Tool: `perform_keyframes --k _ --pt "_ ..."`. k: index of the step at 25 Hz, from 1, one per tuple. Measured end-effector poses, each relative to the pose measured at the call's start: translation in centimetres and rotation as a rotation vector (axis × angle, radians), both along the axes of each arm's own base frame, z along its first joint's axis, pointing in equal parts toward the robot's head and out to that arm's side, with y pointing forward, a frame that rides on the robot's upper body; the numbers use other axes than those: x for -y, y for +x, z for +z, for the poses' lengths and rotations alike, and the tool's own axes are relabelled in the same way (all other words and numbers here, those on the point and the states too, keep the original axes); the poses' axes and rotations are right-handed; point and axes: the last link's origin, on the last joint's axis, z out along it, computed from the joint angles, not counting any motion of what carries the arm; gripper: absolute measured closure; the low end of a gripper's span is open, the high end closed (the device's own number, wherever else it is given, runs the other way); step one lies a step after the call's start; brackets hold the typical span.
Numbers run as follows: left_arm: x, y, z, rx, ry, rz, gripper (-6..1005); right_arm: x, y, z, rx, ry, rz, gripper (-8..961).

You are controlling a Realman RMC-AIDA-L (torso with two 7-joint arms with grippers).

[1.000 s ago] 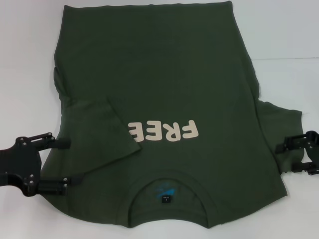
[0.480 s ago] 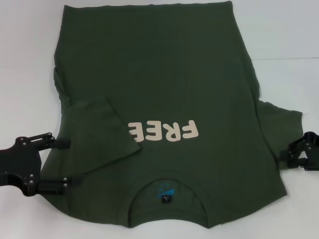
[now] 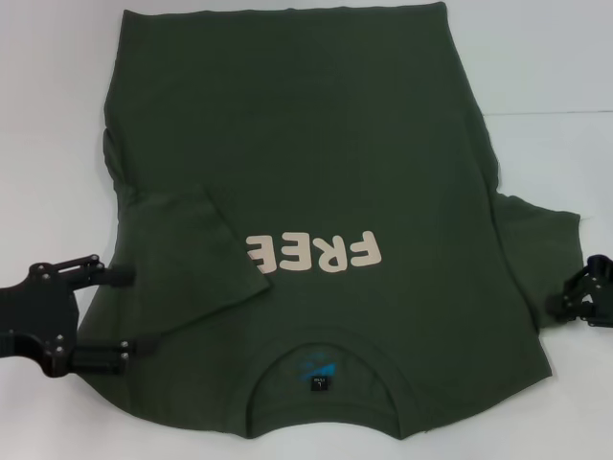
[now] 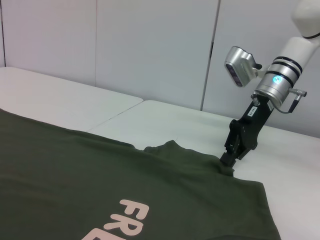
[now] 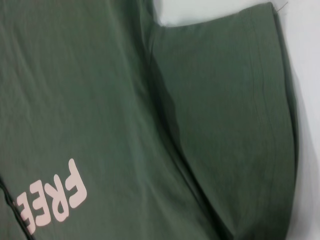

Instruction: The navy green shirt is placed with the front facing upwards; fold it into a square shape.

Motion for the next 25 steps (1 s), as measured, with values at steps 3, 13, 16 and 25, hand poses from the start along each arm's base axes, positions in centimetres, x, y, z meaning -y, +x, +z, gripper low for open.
perform_keyframes --k 3,13,16,25 --pt "0.0 0.0 0.0 -0.001 0.0 0.0 62 0.1 0.0 0.1 0.009 -0.016 0.005 782" --pt "0.0 -0.1 0.1 -0.003 0.002 0.002 61 0.0 -0.1 0.0 0.027 -0.036 0.017 880" --pt "0.0 -0.1 0.1 -0.003 0.002 0.002 61 -0.1 -0.2 0.2 0.017 -0.028 0.018 880" --pt "-0.1 -0.1 0.2 -0.003 0.001 0.012 62 -0.2 -0.7 2.8 -0.043 0.047 0.041 800"
